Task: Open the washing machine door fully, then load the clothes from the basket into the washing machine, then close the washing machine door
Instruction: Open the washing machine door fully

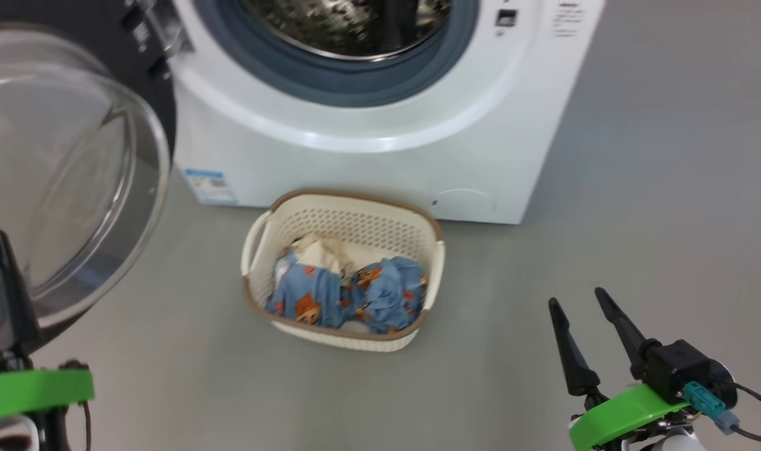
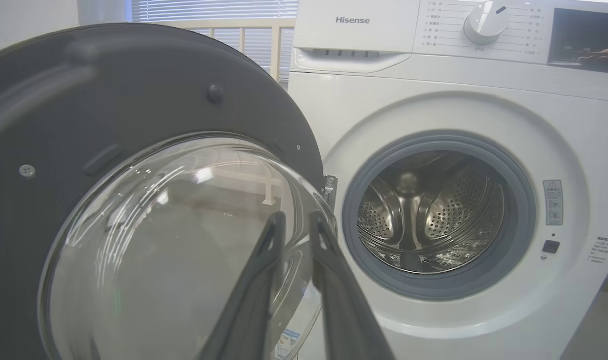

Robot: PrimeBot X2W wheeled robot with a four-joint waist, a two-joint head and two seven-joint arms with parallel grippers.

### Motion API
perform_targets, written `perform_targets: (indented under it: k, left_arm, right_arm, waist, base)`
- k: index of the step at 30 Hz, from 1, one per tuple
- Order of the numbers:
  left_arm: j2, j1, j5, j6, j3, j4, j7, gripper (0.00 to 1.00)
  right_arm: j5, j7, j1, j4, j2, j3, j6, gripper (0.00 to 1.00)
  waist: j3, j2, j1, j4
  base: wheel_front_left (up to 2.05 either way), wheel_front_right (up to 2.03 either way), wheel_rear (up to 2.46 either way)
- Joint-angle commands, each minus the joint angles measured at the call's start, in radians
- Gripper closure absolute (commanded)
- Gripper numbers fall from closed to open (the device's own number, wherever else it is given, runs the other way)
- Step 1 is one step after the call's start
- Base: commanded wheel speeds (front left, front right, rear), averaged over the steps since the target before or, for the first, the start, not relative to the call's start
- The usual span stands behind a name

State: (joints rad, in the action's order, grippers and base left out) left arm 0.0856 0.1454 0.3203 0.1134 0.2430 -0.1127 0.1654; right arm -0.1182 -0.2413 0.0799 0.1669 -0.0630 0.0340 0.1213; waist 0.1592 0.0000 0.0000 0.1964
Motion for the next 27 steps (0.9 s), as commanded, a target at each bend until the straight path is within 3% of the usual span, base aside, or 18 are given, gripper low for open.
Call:
perform_targets:
  k: [1, 4, 5, 6, 7, 15, 27]
  left_arm:
    - [0.036, -0.005, -0.009, 0.002, 0.031, -0.036, -0.008, 0.73]
    - [0.029, -0.049, -0.008, -0.006, 0.035, -0.05, -0.014, 0.55]
    - [0.027, -0.065, -0.007, -0.008, 0.036, -0.052, -0.015, 0.45]
    - [0.026, -0.081, -0.01, -0.01, 0.037, -0.052, -0.017, 0.16]
    - [0.024, -0.095, -0.008, -0.011, 0.037, -0.052, -0.017, 0.02]
    - [0.028, -0.181, -0.018, -0.006, -0.002, -0.006, -0.017, 0.0]
    - [0.002, -0.302, -0.048, -0.025, -0.065, 0.059, -0.008, 0.0]
  right_arm:
    - [-0.011, -0.014, 0.004, -0.029, 0.006, 0.035, 0.009, 0.0]
    - [-0.017, -0.017, -0.001, -0.046, 0.009, 0.049, 0.009, 0.0]
    - [-0.018, -0.017, -0.003, -0.053, 0.01, 0.057, 0.009, 0.0]
    - [-0.02, -0.018, -0.006, -0.061, 0.01, 0.065, 0.009, 0.0]
    - [-0.023, -0.018, -0.008, -0.07, 0.011, 0.072, 0.009, 0.0]
    - [-0.033, -0.017, -0.037, -0.126, 0.012, 0.098, 0.009, 0.0]
    - [-0.039, -0.005, -0.091, -0.17, 0.013, 0.069, 0.009, 0.0]
  waist:
    - [-0.054, 0.0, 0.0, -0.07]
    - [-0.078, 0.0, 0.0, -0.113]
    - [-0.085, 0.0, 0.0, -0.127]
    - [-0.091, 0.0, 0.0, -0.14]
    - [-0.096, 0.0, 0.0, -0.152]
    - [-0.117, 0.0, 0.0, -0.202]
    - [-0.161, 0.0, 0.0, -0.2]
  base:
    - [0.0, 0.0, 0.0]
    - [0.0, 0.0, 0.0]
    - [0.0, 0.0, 0.0]
    - [0.0, 0.0, 0.0]
    - [0.0, 0.0, 0.0]
    - [0.0, 0.0, 0.0]
    - [0.0, 0.0, 0.0]
